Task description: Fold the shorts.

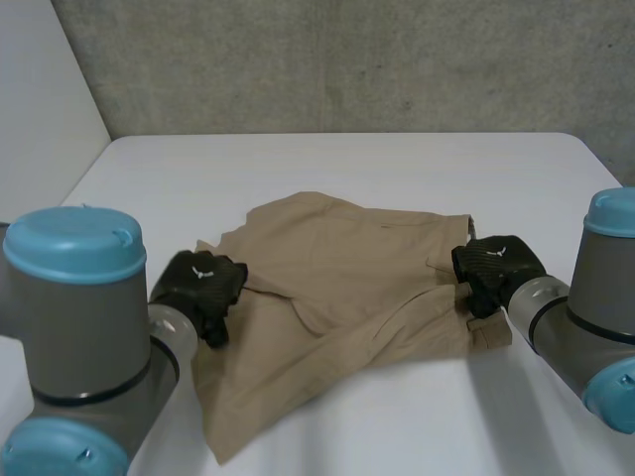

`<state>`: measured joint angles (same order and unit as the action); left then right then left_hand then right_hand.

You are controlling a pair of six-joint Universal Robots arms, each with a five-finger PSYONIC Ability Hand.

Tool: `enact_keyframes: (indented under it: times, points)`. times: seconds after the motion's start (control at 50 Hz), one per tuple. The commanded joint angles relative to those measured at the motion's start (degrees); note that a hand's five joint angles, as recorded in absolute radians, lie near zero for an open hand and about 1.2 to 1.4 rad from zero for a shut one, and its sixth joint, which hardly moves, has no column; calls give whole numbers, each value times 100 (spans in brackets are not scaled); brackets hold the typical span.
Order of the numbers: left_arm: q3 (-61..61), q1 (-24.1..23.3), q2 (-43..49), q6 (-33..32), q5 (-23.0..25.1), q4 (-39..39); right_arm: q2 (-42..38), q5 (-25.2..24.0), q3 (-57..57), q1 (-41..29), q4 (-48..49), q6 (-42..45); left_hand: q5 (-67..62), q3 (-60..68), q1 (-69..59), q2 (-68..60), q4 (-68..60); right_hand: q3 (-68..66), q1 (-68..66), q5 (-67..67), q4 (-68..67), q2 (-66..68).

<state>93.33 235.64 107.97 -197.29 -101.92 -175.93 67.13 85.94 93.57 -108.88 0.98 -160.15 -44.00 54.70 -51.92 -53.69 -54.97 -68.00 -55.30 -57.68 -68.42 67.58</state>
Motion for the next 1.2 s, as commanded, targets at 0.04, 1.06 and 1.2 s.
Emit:
enact_keyframes:
  times: [0.04,1.06,1.2]
  points:
    - [396,-378,-602,1192,50,752,-68,20,3,-10,78,45,1654,-1723,1445,1622,1750,-1200,-2470,-1232,-1158,1242]
    - [-5745,395,3967,-1541,884,-1286,-1638,662,-2403,-28,2088,826,-2600,2530,-2808,-2631,-2503,-1200,-2470,-1232,-1158,1242]
    - [-7100,527,5356,-1629,1341,-1716,-3202,381,-3773,-81,2539,1660,-2600,2530,-2808,-2631,-2503,-1200,-2470,-1232,-1158,1242]
